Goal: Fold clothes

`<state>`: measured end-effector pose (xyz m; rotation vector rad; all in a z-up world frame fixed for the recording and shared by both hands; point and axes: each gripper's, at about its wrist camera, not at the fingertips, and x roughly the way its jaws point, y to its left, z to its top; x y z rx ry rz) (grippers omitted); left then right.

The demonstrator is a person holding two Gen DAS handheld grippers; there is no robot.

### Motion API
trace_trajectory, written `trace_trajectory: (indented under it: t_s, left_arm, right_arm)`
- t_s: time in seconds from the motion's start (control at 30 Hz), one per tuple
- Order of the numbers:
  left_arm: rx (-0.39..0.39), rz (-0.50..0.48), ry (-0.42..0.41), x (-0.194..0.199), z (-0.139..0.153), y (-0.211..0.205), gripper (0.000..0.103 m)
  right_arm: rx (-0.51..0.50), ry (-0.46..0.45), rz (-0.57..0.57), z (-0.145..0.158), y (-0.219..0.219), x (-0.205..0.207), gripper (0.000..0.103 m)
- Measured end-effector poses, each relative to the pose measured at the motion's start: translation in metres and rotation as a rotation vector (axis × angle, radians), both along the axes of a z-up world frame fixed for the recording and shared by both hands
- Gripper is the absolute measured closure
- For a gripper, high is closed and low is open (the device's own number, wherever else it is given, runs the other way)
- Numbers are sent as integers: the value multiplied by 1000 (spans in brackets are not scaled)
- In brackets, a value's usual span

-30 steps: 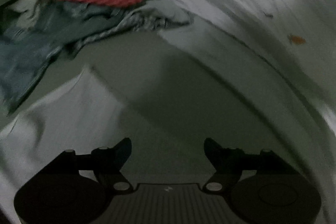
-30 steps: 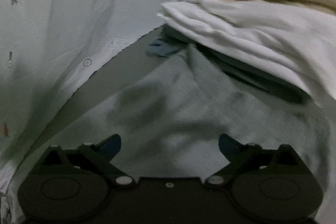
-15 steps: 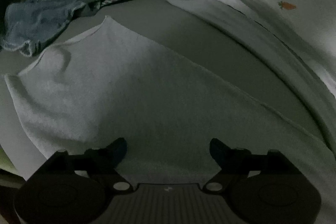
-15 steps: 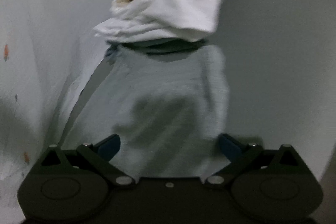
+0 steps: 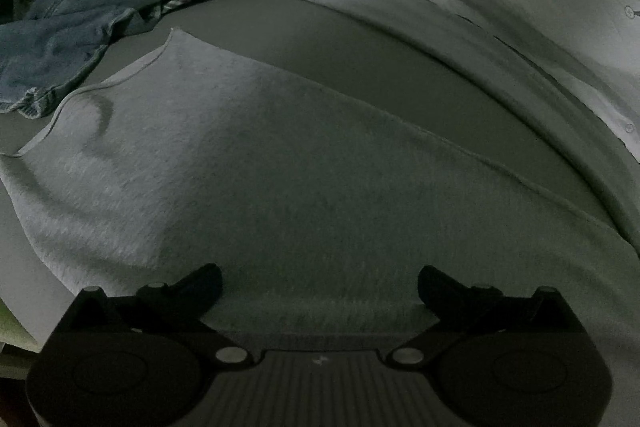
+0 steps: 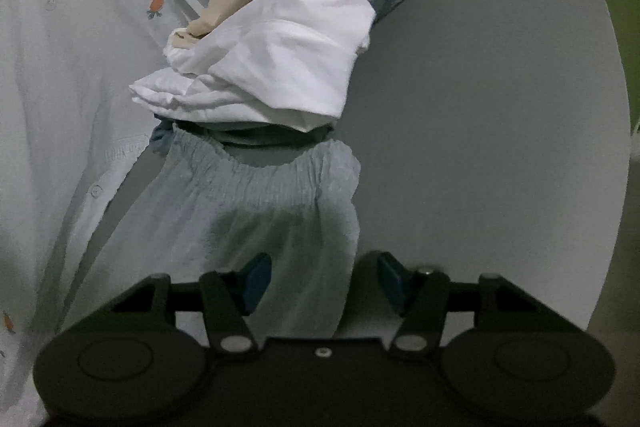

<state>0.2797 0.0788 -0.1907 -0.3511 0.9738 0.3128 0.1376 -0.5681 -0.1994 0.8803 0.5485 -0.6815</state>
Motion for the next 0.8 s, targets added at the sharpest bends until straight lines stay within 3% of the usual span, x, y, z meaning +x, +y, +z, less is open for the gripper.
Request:
trace_trajectory:
  t_s: [0.07,0.13,0.17,0.2,0.23,0.3,0.37,0.43,0.5,0.63,0.8]
  left_arm:
    - [9,-16,-1,-1,0,-1,0]
    - [20,-38,0,-2,-1,-2,0]
    - [15,-40,-2,-3,-1,-1,0]
    - [-1,-33,-10,-4,0,2,0]
    - [-17,-26,-17,-5,0,5,0]
    - [-76,9,-50,-10,2,13,2]
    - [-153,73,-95,-18,5,26,11]
    - [-237,152,-144,-31,8,44,29]
    - [-305,247,-196,-48,9,64,33]
    - [-350,342,-258,-78,12,94,62]
    - [-366,455,-303,-109,11,124,64]
  right_arm:
    - [15,-21,-19,-1,0,0,35]
    - [52,-52,-46,-3,-3,0,45]
    - [98,-74,-49,-6,-6,-2,75]
    - [186,-111,-78,-15,-8,-3,96]
    - [245,-135,-114,-21,-9,-5,96]
    - [259,-166,-142,-27,-5,-7,101]
    - [258,-172,-161,-28,-1,-9,101]
    - [272,-184,-176,-30,1,-12,101]
    - [284,-195,-183,-32,1,-15,102]
    - [299,-203,-198,-32,0,-17,102]
    - [278,-206,-197,-32,1,-14,102]
